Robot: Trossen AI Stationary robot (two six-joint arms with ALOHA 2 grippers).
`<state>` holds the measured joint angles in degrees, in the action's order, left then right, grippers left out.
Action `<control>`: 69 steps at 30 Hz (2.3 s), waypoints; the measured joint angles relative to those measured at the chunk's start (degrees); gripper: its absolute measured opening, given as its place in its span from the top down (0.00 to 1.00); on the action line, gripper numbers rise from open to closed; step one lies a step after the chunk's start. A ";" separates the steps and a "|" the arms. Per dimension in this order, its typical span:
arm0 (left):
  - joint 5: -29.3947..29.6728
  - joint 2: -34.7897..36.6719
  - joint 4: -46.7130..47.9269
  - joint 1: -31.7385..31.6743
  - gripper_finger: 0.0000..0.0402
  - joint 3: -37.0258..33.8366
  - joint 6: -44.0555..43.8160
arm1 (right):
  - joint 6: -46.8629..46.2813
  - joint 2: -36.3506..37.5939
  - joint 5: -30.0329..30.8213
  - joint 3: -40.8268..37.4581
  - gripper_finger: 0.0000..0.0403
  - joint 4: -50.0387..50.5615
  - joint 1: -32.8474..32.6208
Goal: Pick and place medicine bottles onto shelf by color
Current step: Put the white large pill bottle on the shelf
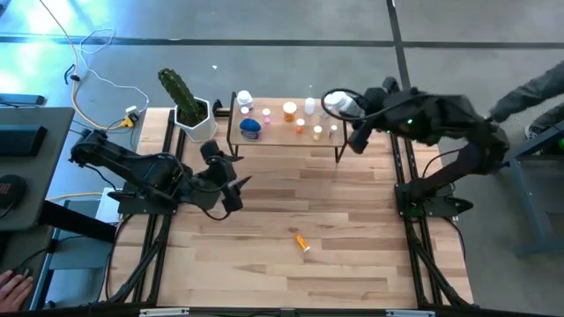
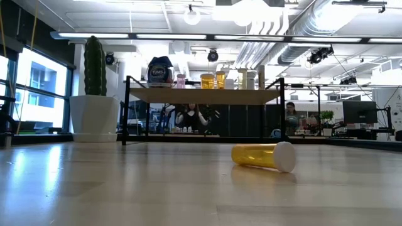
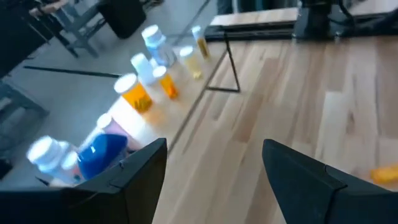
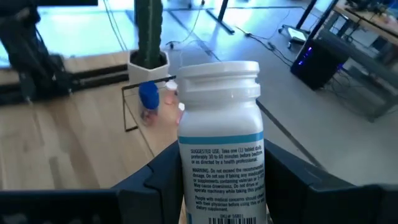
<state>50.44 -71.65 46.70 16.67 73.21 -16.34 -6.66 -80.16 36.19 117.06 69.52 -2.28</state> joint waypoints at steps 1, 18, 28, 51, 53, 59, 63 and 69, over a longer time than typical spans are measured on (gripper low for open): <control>-0.22 1.39 -1.12 -0.25 0.37 -2.07 0.00 | -0.74 1.45 0.11 -3.80 0.60 -3.07 0.00; -14.53 21.11 -25.55 -10.83 0.37 -27.06 3.48 | 1.84 7.16 -2.23 -48.45 0.60 -68.65 0.00; -29.40 26.31 -30.24 -19.12 0.37 -31.52 7.71 | 5.06 -4.24 -0.57 -53.19 0.60 -88.90 0.79; -42.52 30.54 -31.59 -27.59 0.37 -32.04 14.14 | -3.23 -27.59 17.31 -53.19 0.60 -114.37 2.03; -42.52 30.54 -31.59 -27.59 0.37 -32.04 14.14 | -3.81 -28.73 17.86 -53.17 0.60 -114.74 2.51; -42.85 30.54 -31.55 -27.58 0.37 -32.04 14.05 | -3.39 -31.25 18.85 -53.17 0.60 -114.49 3.57; -42.91 30.54 -31.55 -27.55 0.37 -32.04 14.03 | -2.12 -31.70 19.09 -53.17 0.60 -114.39 4.61; -42.91 30.54 -31.56 -27.55 0.37 -32.02 14.03 | -0.95 -31.65 18.51 -53.17 0.60 -113.80 6.49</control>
<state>7.53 -41.10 15.15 -10.87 41.19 -2.31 -7.60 -111.81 54.70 63.90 -44.27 4.21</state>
